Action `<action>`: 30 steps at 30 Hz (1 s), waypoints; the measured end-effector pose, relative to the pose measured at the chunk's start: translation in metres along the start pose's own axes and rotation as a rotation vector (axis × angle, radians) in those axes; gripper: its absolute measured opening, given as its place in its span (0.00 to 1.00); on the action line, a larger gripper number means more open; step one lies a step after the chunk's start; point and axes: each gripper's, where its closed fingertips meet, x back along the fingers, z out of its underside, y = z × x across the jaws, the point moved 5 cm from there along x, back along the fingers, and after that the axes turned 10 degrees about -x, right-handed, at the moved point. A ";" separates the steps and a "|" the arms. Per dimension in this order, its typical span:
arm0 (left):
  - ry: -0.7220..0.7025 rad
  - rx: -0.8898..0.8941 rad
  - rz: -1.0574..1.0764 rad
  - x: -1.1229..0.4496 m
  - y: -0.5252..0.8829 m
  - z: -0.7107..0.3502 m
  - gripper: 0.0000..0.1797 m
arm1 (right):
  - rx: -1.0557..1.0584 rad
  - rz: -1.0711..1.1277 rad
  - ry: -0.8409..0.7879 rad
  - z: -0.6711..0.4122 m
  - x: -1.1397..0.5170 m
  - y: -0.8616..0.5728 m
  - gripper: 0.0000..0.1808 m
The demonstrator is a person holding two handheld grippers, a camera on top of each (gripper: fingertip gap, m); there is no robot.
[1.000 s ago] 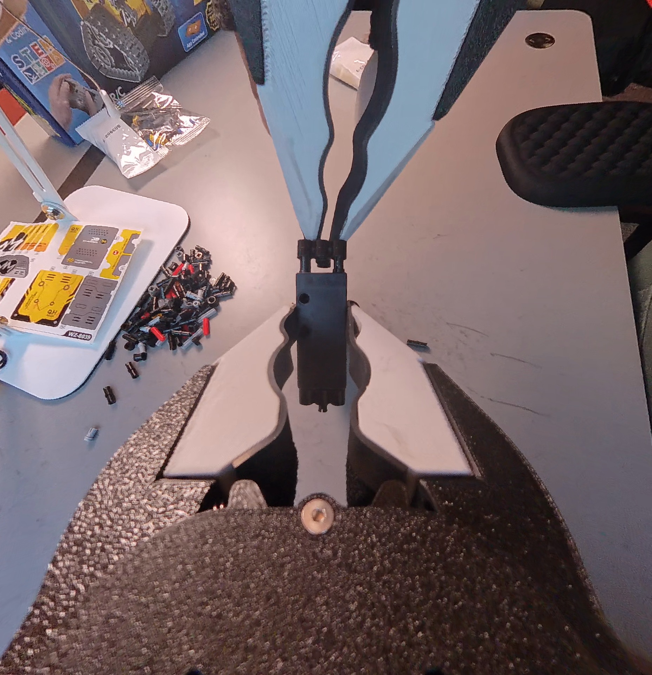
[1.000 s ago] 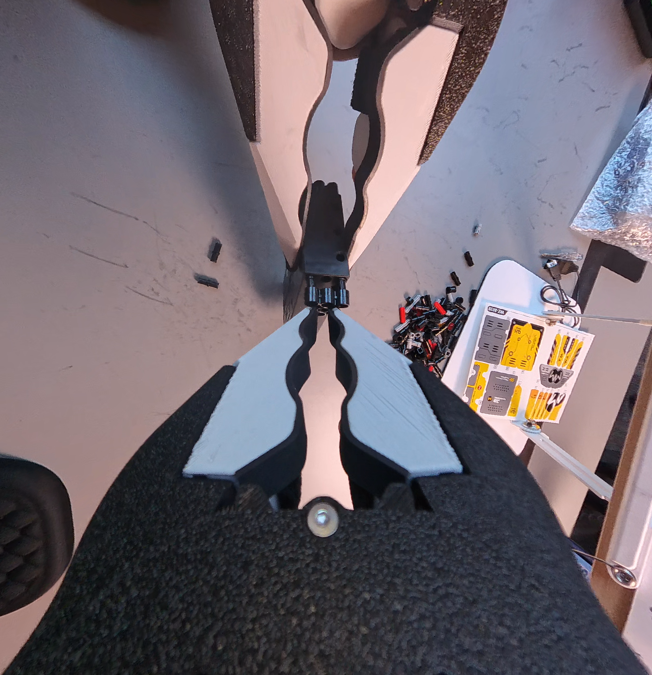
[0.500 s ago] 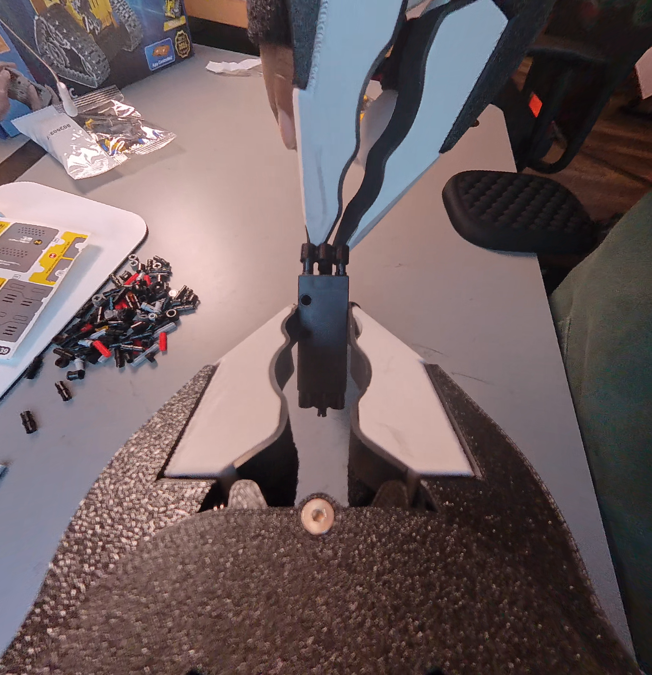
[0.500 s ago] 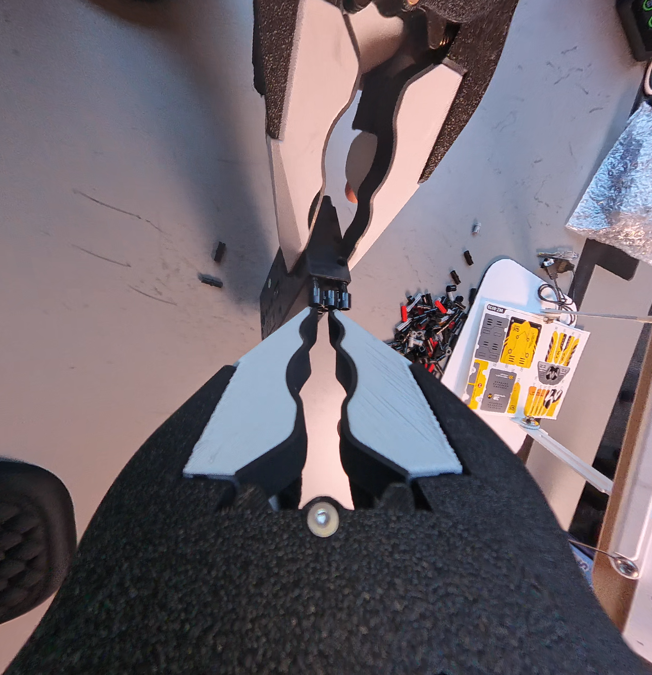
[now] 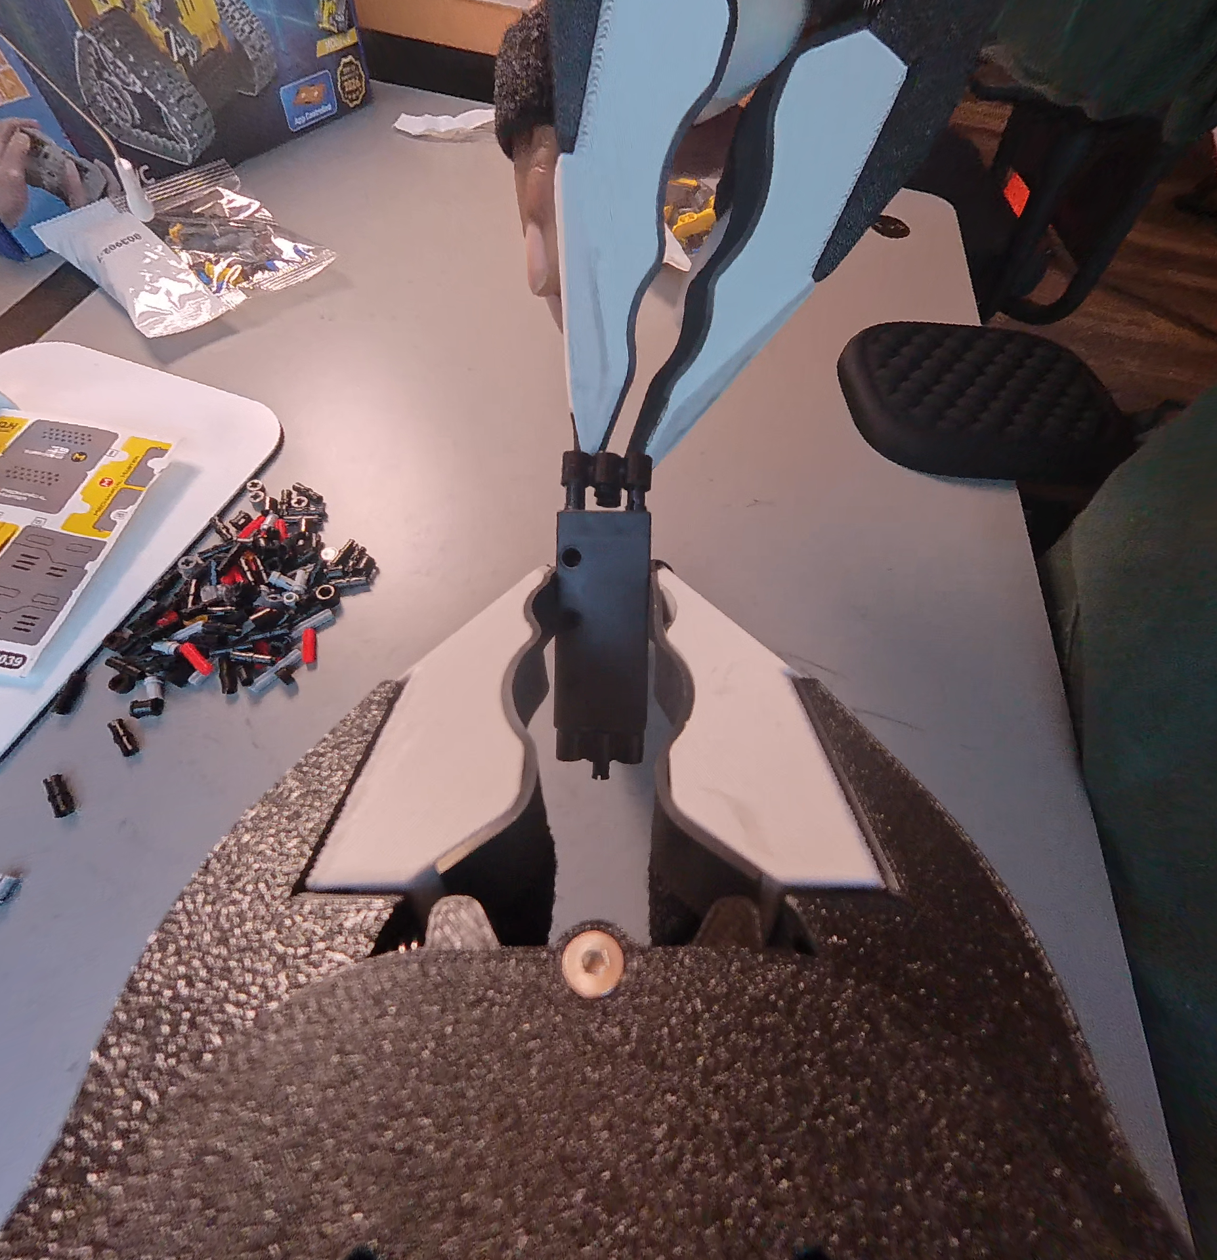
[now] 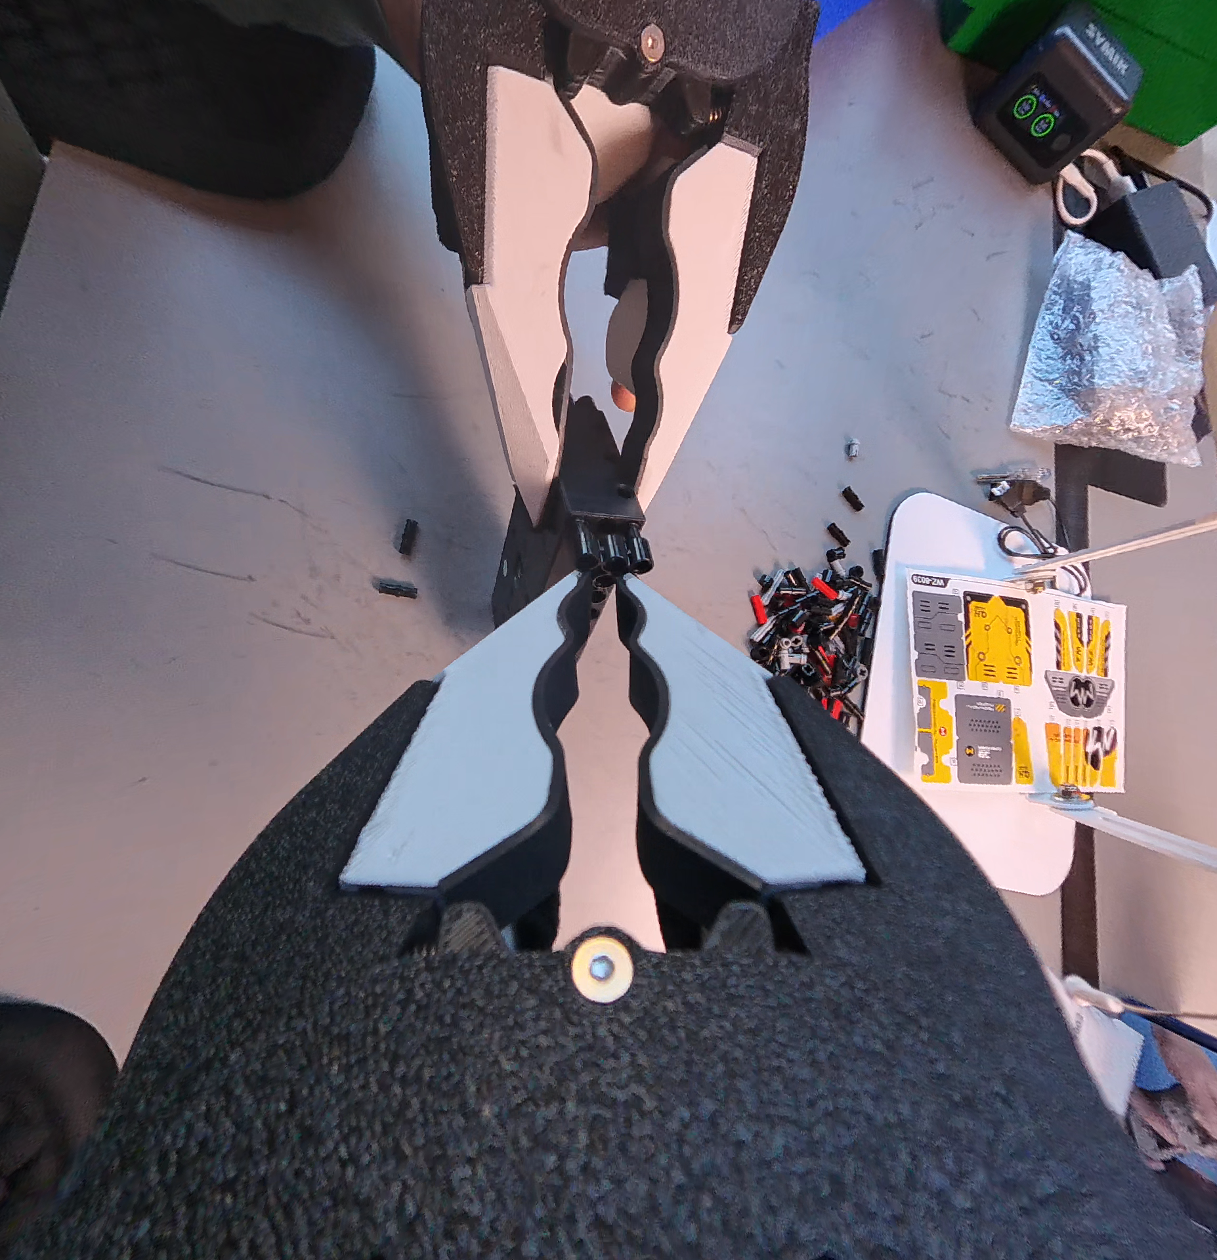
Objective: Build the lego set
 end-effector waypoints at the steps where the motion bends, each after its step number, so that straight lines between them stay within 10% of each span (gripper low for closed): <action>1: 0.002 0.001 0.001 0.000 0.000 0.000 0.14 | -0.002 -0.002 -0.007 0.001 0.001 0.000 0.03; 30: 0.077 -0.037 -0.012 -0.005 0.001 -0.003 0.13 | 0.233 0.005 0.260 -0.010 0.000 0.002 0.01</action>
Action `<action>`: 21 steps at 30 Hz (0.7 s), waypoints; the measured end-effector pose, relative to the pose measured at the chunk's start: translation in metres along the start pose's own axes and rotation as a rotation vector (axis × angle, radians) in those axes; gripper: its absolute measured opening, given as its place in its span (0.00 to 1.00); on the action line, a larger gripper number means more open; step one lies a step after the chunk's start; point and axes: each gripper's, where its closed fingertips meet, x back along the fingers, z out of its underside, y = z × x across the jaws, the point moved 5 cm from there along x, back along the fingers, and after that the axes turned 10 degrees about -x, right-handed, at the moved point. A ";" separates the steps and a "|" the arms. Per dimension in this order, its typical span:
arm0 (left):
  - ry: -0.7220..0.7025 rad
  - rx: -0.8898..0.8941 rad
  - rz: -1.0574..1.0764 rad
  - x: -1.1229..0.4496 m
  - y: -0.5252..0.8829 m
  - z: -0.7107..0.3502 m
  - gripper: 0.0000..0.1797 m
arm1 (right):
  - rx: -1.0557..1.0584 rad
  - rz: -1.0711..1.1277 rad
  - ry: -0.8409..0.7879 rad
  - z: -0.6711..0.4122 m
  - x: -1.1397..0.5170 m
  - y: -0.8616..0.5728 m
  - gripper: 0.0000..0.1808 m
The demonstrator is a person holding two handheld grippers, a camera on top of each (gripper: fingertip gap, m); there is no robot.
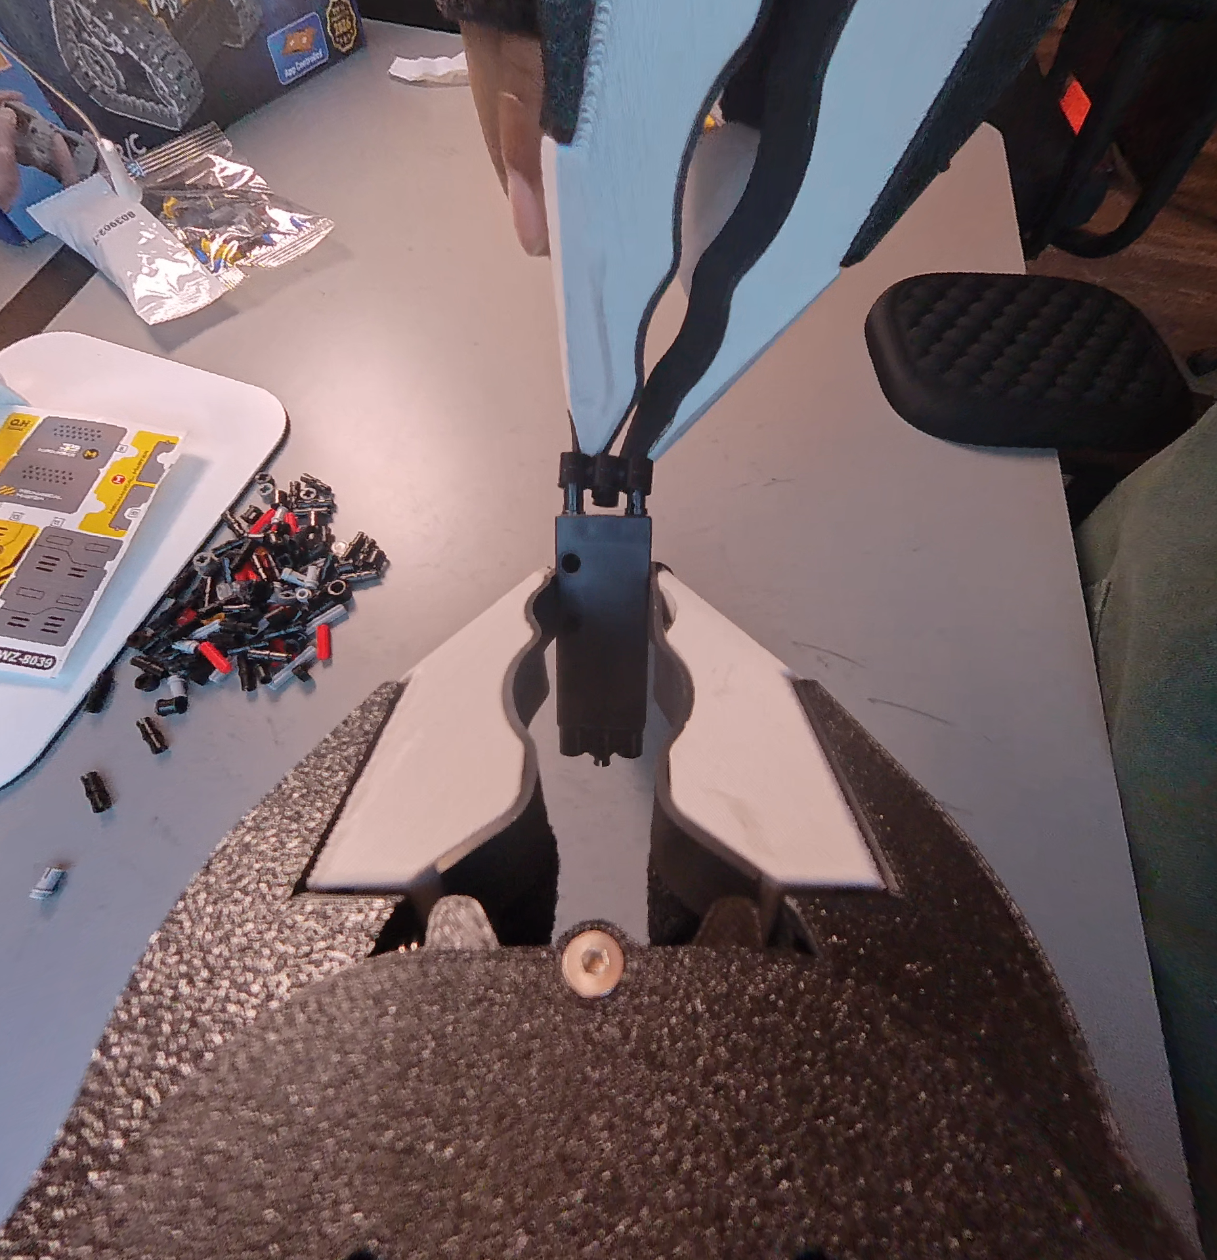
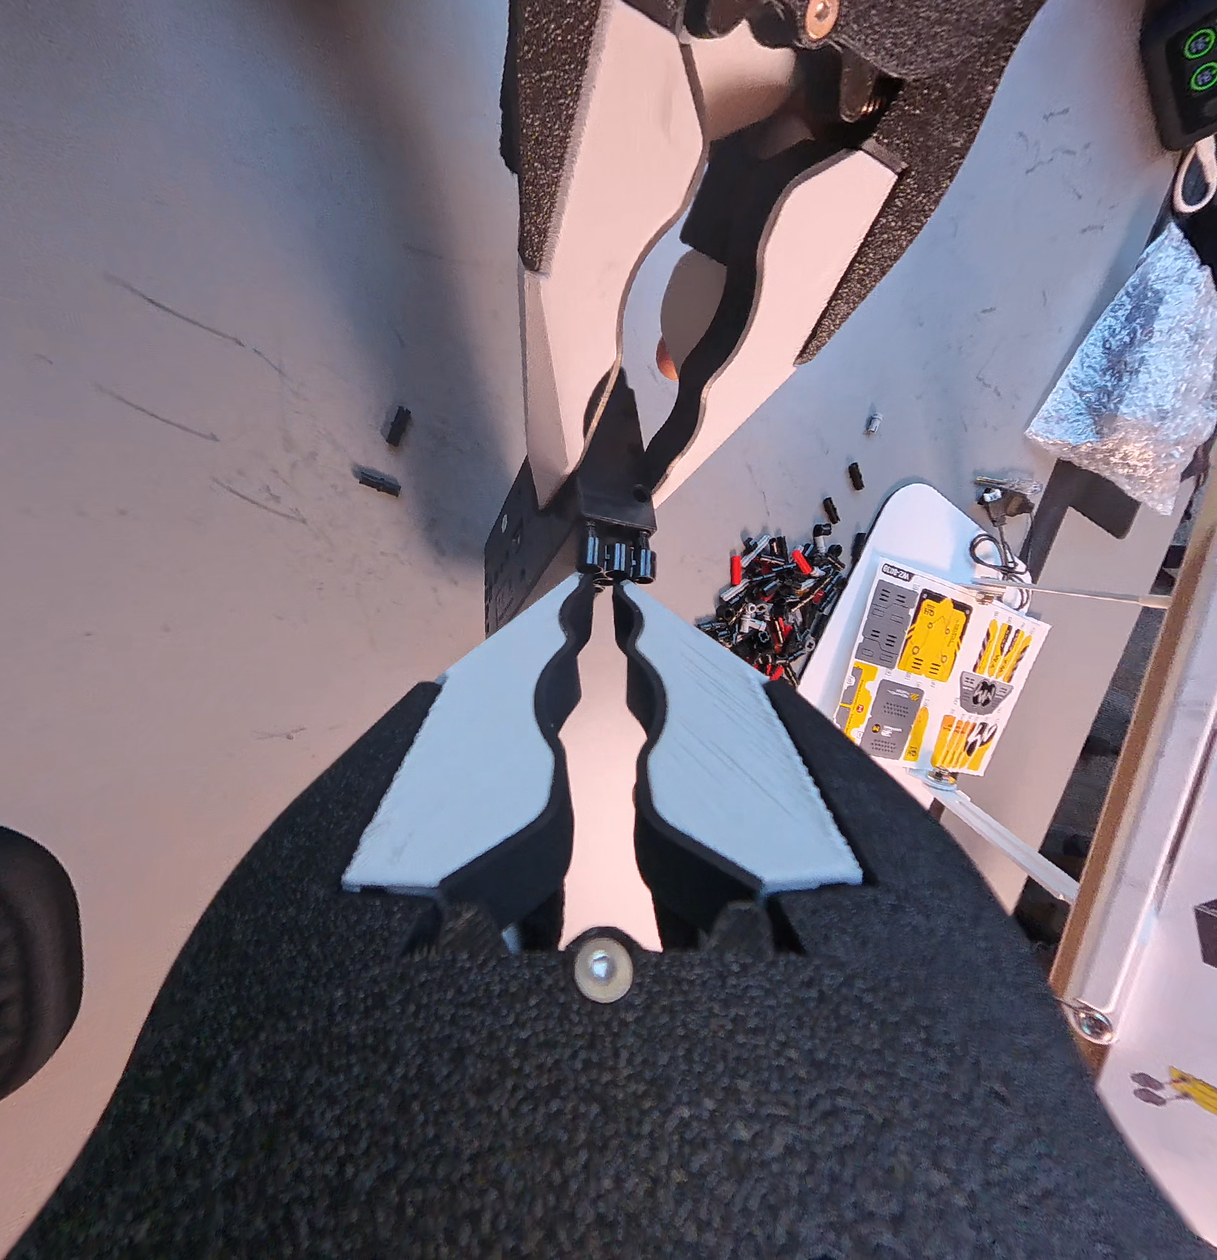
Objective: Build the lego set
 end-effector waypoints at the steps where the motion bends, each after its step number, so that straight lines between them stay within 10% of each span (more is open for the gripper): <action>1: -0.001 0.010 -0.005 0.000 0.001 0.000 0.13 | -0.017 0.005 -0.015 0.001 0.000 -0.002 0.01; 21: -0.105 0.132 0.055 0.003 0.004 0.010 0.14 | -0.111 0.231 -0.372 0.007 -0.007 0.003 0.05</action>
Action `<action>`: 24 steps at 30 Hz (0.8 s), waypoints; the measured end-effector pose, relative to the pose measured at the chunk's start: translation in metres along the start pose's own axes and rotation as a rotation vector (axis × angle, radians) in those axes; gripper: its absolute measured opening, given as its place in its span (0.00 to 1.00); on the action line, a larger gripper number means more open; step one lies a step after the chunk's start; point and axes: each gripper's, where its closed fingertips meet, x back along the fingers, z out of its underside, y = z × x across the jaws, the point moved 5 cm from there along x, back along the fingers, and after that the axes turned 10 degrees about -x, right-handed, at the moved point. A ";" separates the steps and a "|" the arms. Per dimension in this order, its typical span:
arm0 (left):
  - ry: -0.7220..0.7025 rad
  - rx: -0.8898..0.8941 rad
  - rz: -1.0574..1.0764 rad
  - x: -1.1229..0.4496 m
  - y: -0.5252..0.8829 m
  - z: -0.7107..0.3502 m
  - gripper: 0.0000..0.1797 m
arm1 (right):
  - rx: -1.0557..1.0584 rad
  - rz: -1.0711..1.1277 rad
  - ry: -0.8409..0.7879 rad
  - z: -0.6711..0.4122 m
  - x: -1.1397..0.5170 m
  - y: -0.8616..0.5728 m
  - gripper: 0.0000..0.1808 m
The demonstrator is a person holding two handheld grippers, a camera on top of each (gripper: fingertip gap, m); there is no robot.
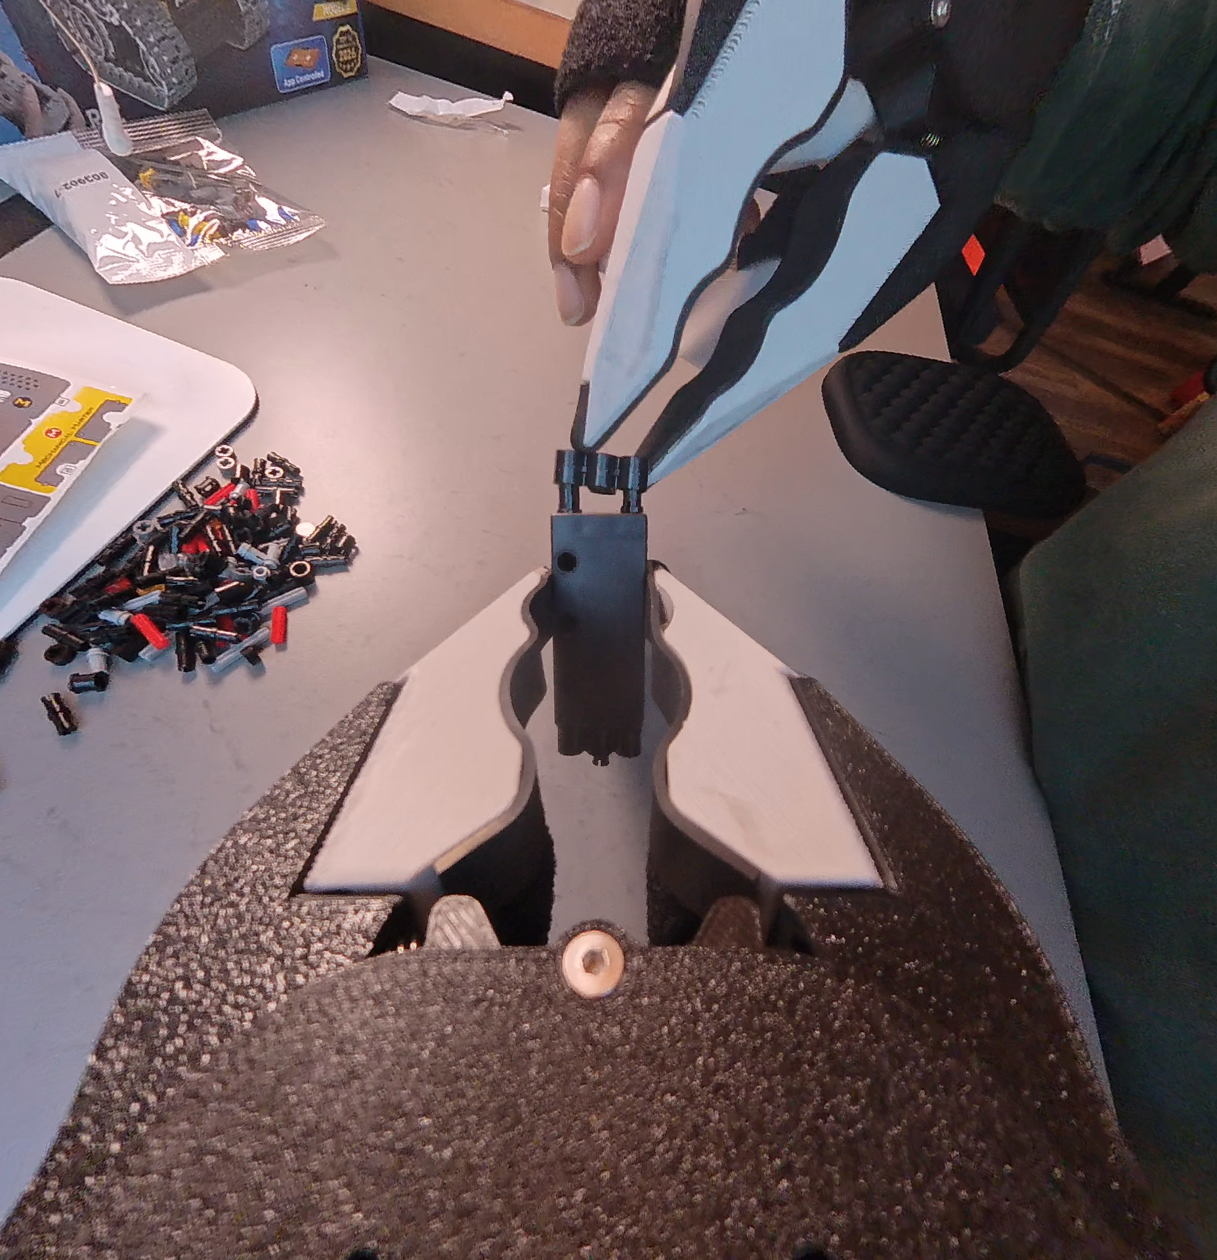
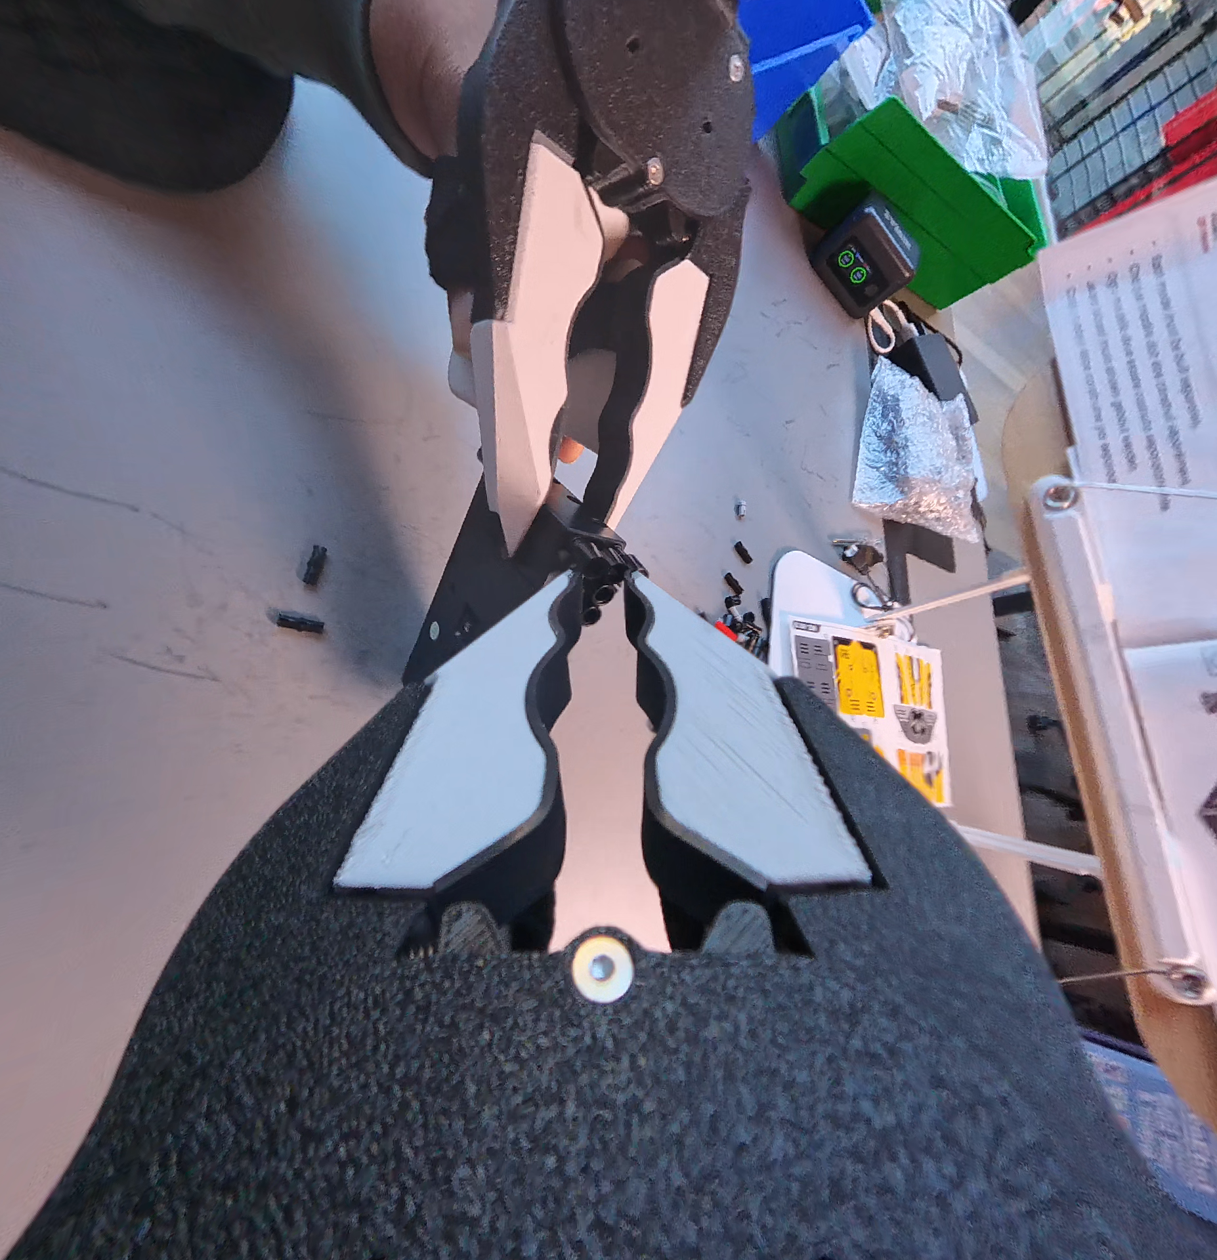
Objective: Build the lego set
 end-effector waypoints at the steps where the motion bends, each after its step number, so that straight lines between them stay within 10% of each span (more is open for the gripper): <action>1: 0.001 -0.008 -0.002 0.000 0.000 0.000 0.14 | 0.040 0.002 0.015 -0.001 0.000 0.000 0.05; 24: -0.035 -0.036 -0.048 0.003 0.003 0.005 0.14 | 0.023 -0.018 -0.023 -0.009 0.001 0.009 0.04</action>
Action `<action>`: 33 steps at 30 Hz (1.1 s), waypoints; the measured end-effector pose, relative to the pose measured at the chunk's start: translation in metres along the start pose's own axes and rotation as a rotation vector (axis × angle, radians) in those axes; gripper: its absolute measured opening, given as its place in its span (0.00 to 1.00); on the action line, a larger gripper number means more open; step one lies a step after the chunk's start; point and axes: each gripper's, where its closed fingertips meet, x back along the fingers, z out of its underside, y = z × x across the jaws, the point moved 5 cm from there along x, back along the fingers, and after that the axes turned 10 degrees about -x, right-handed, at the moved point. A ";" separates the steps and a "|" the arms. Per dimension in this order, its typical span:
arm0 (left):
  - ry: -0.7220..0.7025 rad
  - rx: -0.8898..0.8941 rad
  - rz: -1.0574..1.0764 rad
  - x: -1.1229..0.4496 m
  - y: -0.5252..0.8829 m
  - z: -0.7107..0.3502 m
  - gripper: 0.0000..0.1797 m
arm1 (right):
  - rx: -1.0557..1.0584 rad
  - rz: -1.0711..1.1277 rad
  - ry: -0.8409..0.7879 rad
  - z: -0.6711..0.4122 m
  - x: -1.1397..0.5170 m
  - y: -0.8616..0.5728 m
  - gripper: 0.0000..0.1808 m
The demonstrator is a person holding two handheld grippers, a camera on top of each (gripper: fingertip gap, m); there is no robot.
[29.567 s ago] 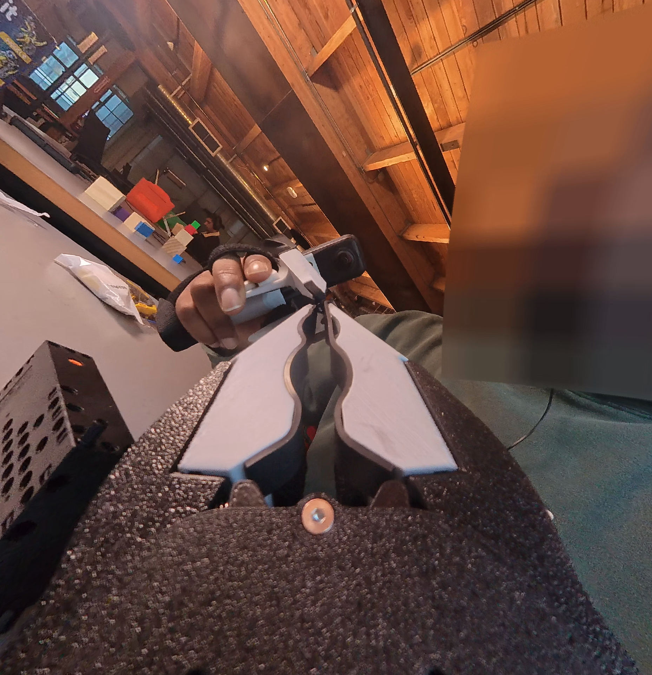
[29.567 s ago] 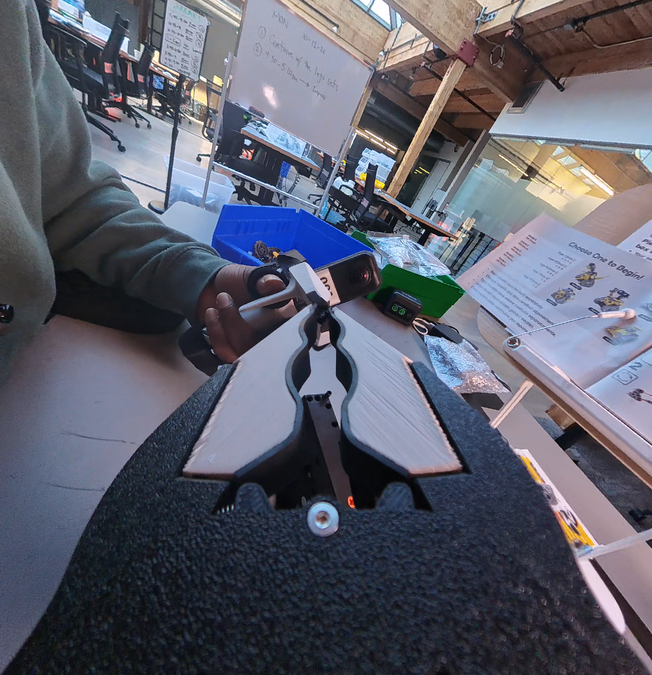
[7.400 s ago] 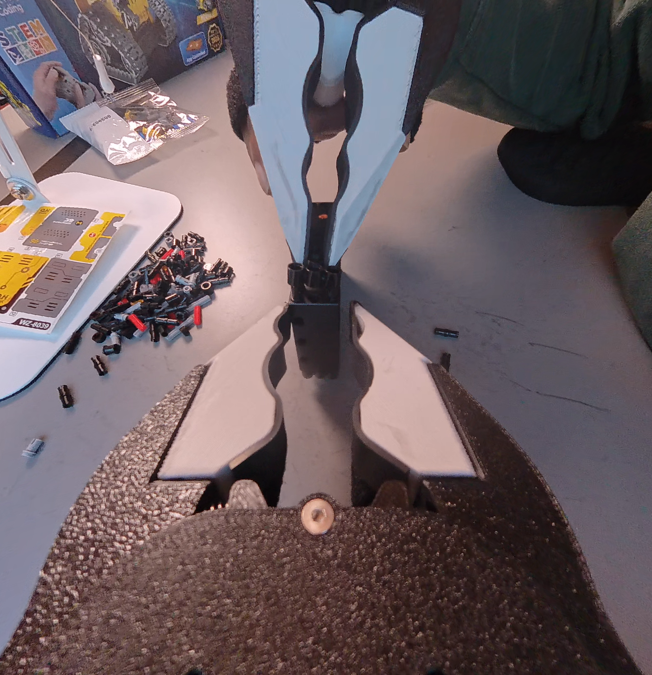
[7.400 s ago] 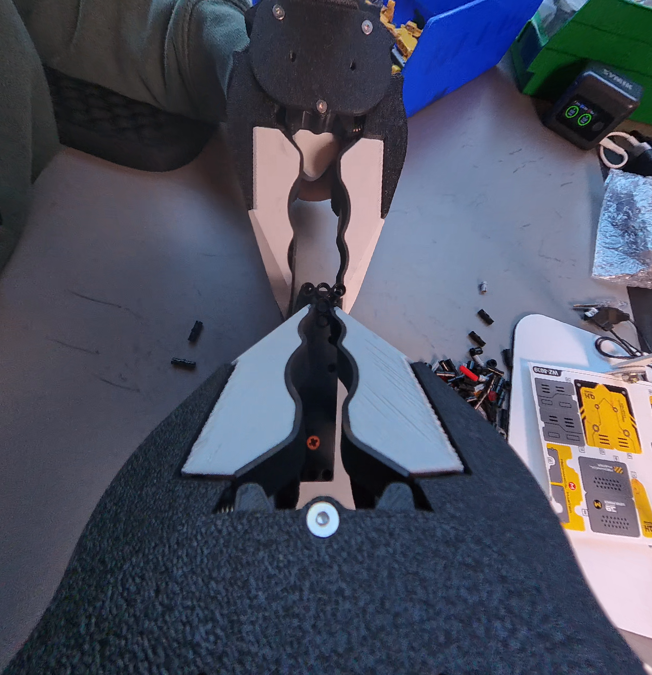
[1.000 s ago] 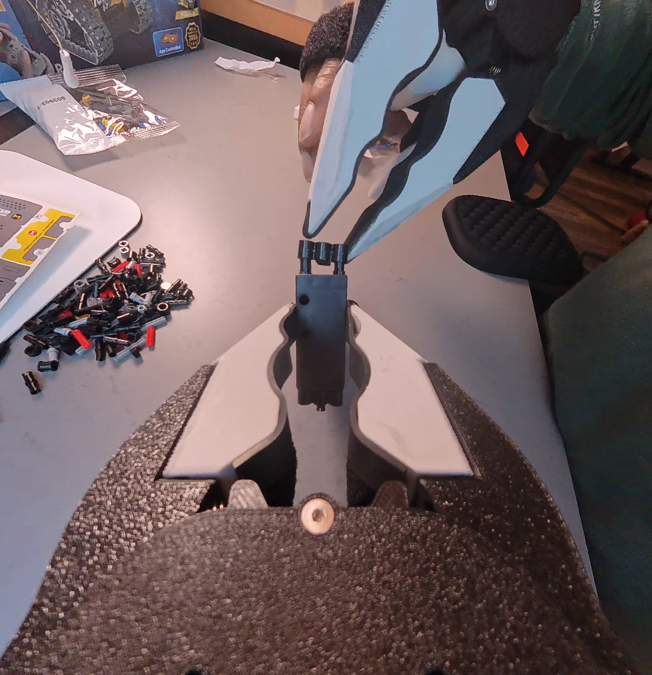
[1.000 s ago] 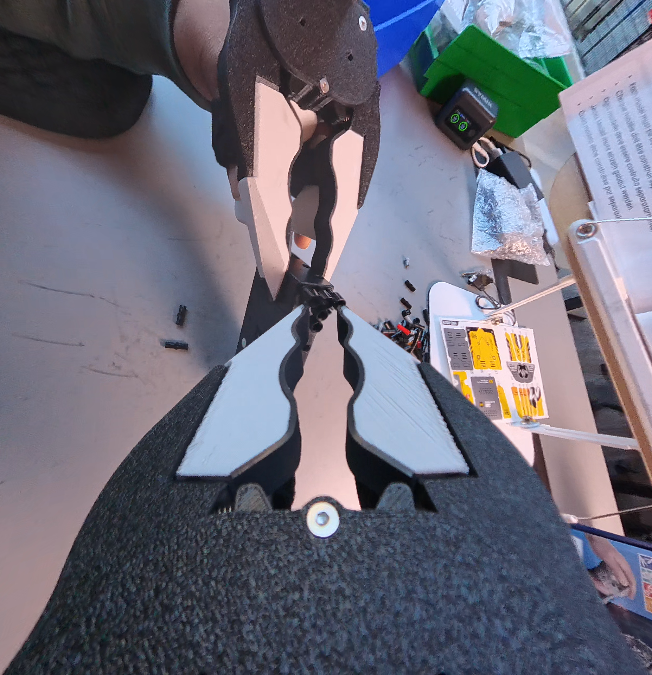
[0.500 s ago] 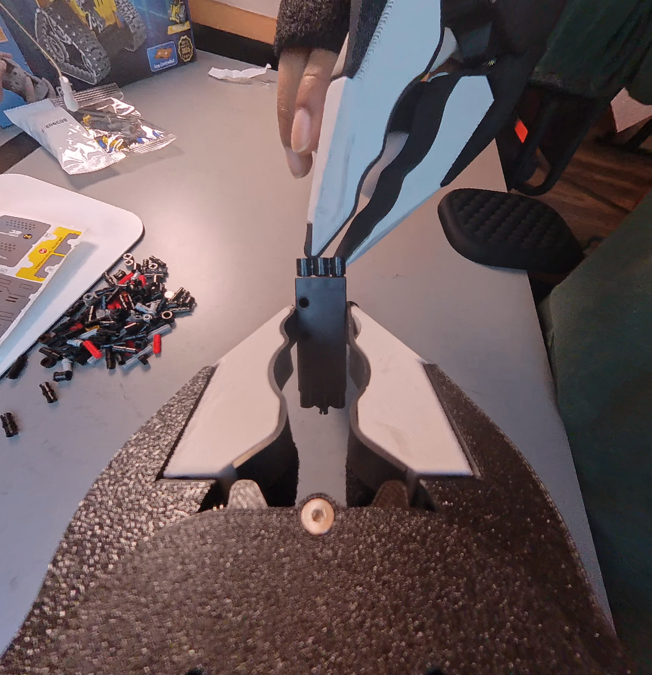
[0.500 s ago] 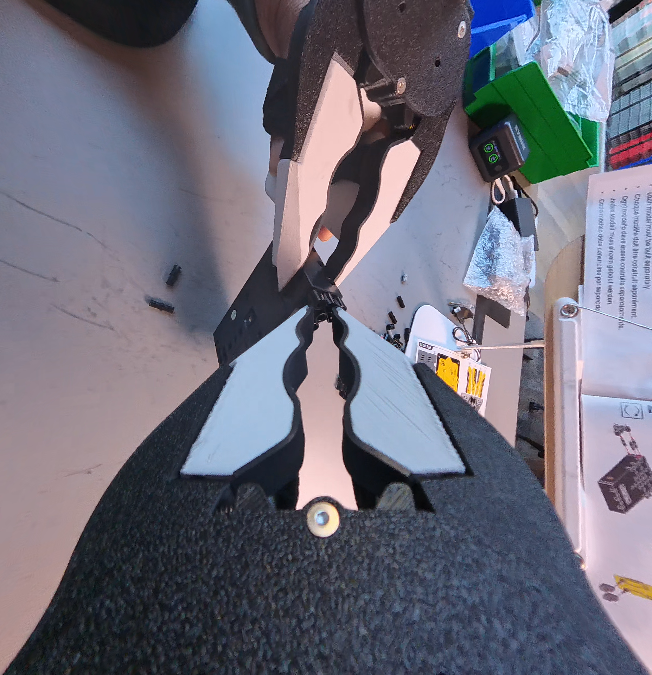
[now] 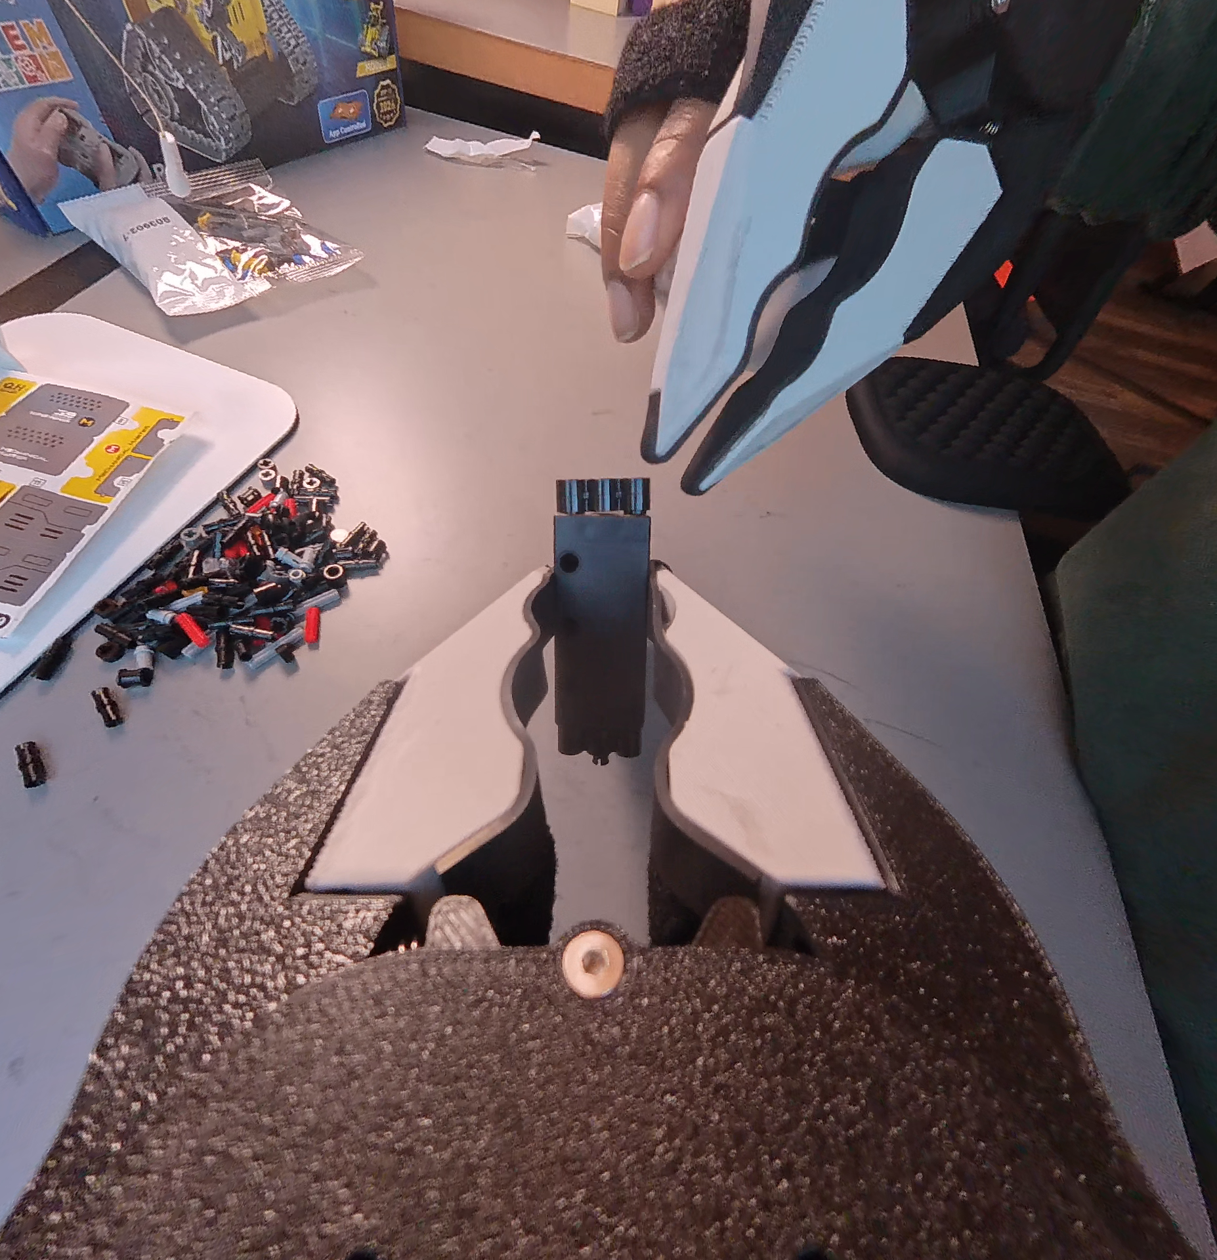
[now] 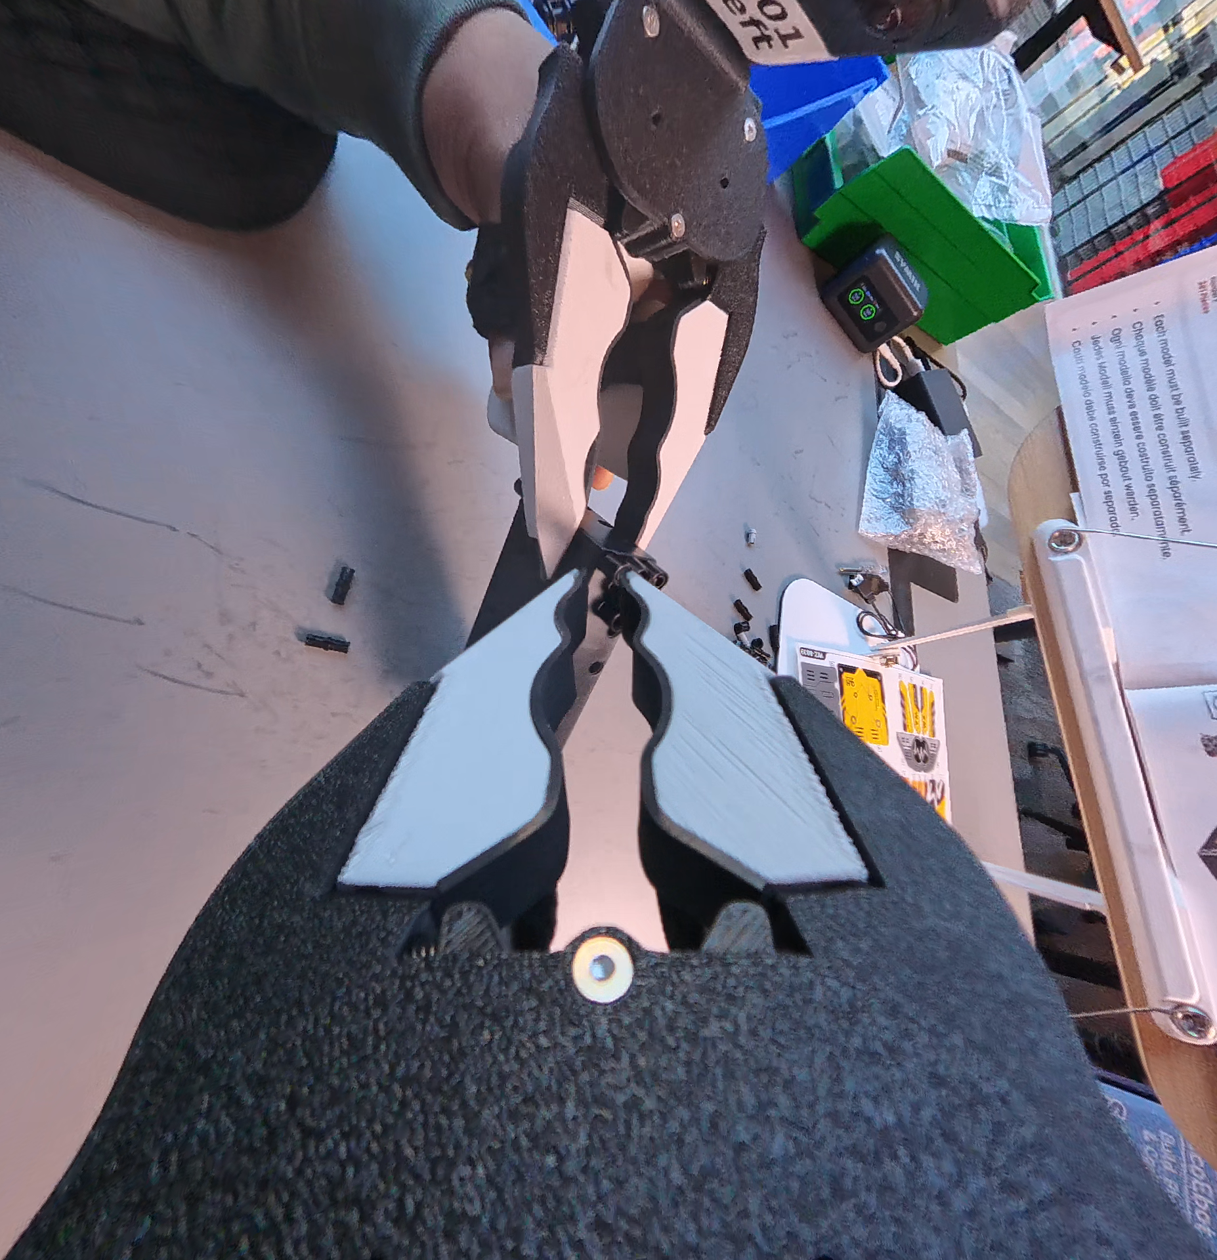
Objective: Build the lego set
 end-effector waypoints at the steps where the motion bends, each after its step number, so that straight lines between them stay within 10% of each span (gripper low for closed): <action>1: 0.000 -0.004 -0.003 -0.001 0.000 -0.001 0.14 | 0.001 -0.002 0.002 0.000 0.000 0.001 0.03; 33: -0.053 -0.191 -0.098 -0.006 0.001 0.000 0.14 | -0.218 0.069 -0.124 0.014 0.015 -0.005 0.06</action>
